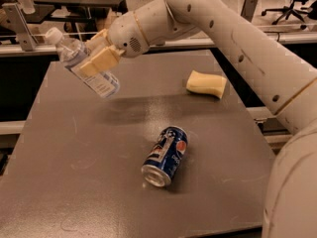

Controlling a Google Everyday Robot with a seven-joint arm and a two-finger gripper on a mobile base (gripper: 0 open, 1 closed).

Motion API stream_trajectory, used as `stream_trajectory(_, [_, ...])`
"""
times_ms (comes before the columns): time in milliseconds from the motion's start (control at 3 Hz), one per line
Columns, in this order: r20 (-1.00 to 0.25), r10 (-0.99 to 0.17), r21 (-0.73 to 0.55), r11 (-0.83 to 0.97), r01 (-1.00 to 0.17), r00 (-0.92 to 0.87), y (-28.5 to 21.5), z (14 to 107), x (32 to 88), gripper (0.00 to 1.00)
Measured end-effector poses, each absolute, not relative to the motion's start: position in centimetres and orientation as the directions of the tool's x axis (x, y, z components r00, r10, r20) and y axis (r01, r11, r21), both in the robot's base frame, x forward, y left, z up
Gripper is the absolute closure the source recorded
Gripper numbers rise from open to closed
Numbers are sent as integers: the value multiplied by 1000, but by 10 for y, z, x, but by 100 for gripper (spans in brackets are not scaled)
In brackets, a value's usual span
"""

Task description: Place blue plastic bottle upright

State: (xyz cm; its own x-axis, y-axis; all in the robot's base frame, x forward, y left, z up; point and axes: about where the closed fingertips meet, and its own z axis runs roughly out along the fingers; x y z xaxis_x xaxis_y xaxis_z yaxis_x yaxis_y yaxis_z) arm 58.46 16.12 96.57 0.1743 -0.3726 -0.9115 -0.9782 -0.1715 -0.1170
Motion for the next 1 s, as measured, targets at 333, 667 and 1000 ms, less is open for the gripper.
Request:
stream_trajectory(333, [-956,-274,-68,-128,-989,102,161,960,593,100])
stream_trajectory(667, [-991,-135,6,-106,-994,9,169,951,601,100])
stream_trajectory(1000, [-995,-93,33,-104,-994,-23,173,946,603,100])
